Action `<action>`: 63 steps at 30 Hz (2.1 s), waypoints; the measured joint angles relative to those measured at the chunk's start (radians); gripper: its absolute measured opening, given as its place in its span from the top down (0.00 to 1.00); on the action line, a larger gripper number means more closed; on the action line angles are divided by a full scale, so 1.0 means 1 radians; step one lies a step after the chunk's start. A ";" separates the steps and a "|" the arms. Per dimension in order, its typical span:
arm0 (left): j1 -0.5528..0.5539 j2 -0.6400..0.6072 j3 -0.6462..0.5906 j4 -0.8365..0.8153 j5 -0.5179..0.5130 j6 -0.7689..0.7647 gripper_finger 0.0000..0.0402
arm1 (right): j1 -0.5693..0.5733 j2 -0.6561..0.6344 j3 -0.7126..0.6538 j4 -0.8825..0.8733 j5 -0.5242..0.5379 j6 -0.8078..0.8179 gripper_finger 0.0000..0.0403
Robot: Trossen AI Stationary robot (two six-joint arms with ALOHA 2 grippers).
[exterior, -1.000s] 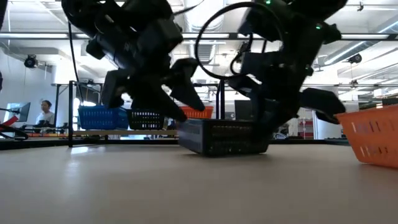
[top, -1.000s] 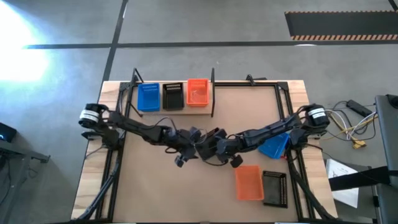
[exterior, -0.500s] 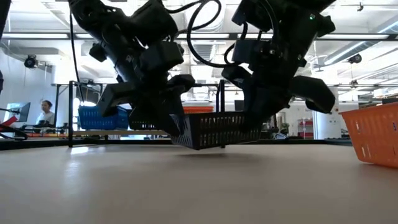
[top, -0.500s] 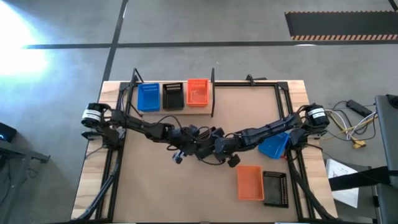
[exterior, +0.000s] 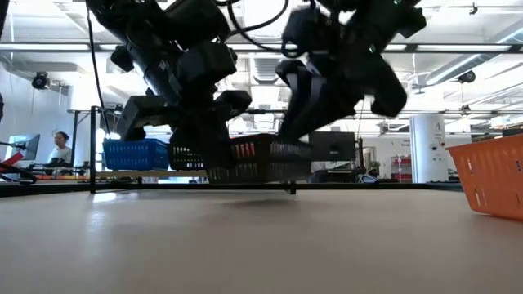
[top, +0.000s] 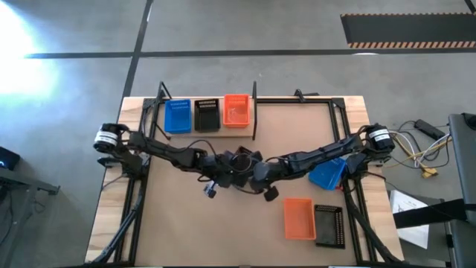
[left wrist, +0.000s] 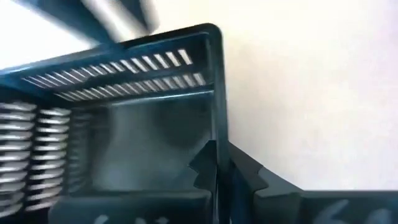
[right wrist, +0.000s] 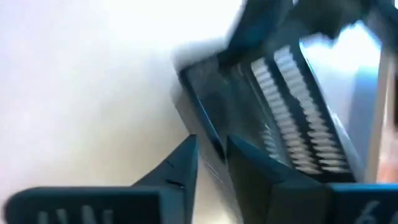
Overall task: Stack baskets on shelf by color
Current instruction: Stack the top black basket on top of the other black basket on the shelf
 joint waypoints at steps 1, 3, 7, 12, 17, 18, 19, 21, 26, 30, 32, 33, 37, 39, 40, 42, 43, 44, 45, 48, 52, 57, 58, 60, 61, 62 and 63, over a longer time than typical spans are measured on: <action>-0.001 -0.004 0.000 -0.011 -0.003 -0.008 1.00 | 0.000 0.000 -0.003 0.026 -0.032 0.000 0.75; -0.006 -0.007 0.000 -0.024 -0.006 -0.031 1.00 | 0.000 0.001 -0.004 0.066 -0.099 0.000 0.70; -0.018 -0.015 0.000 -0.087 -0.070 -0.080 1.00 | 0.002 -0.001 -0.010 0.105 -0.100 0.076 0.66; -0.046 -0.099 0.002 -0.183 -0.244 -0.186 1.00 | 0.046 -0.013 -0.070 0.116 0.005 0.204 0.71; -0.054 -0.283 0.004 -0.248 -0.391 -0.292 1.00 | 0.146 -0.025 -0.164 0.235 0.164 0.326 0.78; -0.053 -0.321 0.004 -0.264 -0.429 -0.311 1.00 | 0.169 -0.025 -0.183 0.264 0.204 0.342 0.80; -0.048 -0.362 0.003 -0.274 -0.467 -0.319 1.00 | 0.190 -0.025 -0.201 0.292 0.244 0.355 0.81; -0.024 -0.431 0.000 -0.292 -0.504 -0.321 1.00 | 0.227 -0.025 -0.236 0.368 0.315 0.371 0.84; 0.123 -0.532 -0.006 -0.319 -0.442 -0.284 1.00 | 0.256 -0.025 -0.295 0.484 0.387 0.344 0.88; 0.285 -0.526 -0.020 -0.317 -0.214 -0.246 1.00 | 0.241 -0.025 -0.294 0.488 0.389 0.338 0.88; 0.352 -0.501 -0.027 -0.314 -0.191 -0.240 1.00 | 0.236 -0.025 -0.294 0.488 0.389 0.337 0.88; 0.382 -0.485 -0.029 -0.320 -0.191 -0.239 1.00 | 0.234 -0.025 -0.294 0.489 0.389 0.337 0.88; 0.456 -0.426 -0.029 -0.306 -0.193 -0.216 1.00 | 0.233 -0.025 -0.294 0.488 0.389 0.337 0.88; 0.475 -0.401 -0.029 -0.299 -0.189 -0.201 1.00 | 0.233 -0.024 -0.294 0.487 0.389 0.337 0.88; 0.482 -0.391 -0.029 -0.294 -0.190 -0.195 1.00 | 0.234 -0.024 -0.294 0.487 0.388 0.337 0.88; 0.488 -0.378 -0.029 -0.293 -0.191 -0.182 1.00 | 0.233 -0.024 -0.294 0.486 0.388 0.343 0.88; 0.489 -0.372 -0.029 -0.291 -0.192 -0.180 1.00 | 0.233 -0.024 -0.294 0.486 0.388 0.345 0.88; 0.492 -0.367 -0.028 -0.291 -0.191 -0.179 1.00 | 0.233 -0.024 -0.294 0.486 0.388 0.346 0.88; 0.493 -0.364 -0.028 -0.291 -0.191 -0.180 1.00 | 0.233 -0.024 -0.294 0.486 0.388 0.346 0.88; 0.500 -0.357 -0.028 -0.291 -0.211 -0.173 1.00 | 0.233 -0.024 -0.294 0.486 0.388 0.347 0.88; 0.508 -0.358 -0.028 -0.291 -0.216 -0.160 0.97 | 0.233 -0.024 -0.294 0.486 0.387 0.351 0.88; 0.520 -0.362 -0.028 -0.293 -0.218 -0.151 0.84 | 0.233 -0.023 -0.294 0.485 0.387 0.353 0.88; 0.521 -0.362 -0.028 -0.294 -0.219 -0.144 0.82 | 0.233 -0.023 -0.294 0.485 0.387 0.353 0.88; 0.520 -0.362 -0.028 -0.300 -0.218 -0.130 0.78 | 0.233 -0.023 -0.294 0.485 0.387 0.355 0.88; 0.520 -0.362 -0.028 -0.302 -0.218 -0.128 0.77 | 0.233 -0.023 -0.294 0.484 0.387 0.356 0.88; 0.521 -0.362 -0.028 -0.301 -0.218 -0.127 0.76 | 0.233 -0.023 -0.294 0.483 0.387 0.357 0.88; 0.523 -0.363 -0.028 -0.302 -0.218 -0.125 0.75 | 0.233 -0.023 -0.294 0.482 0.387 0.357 0.88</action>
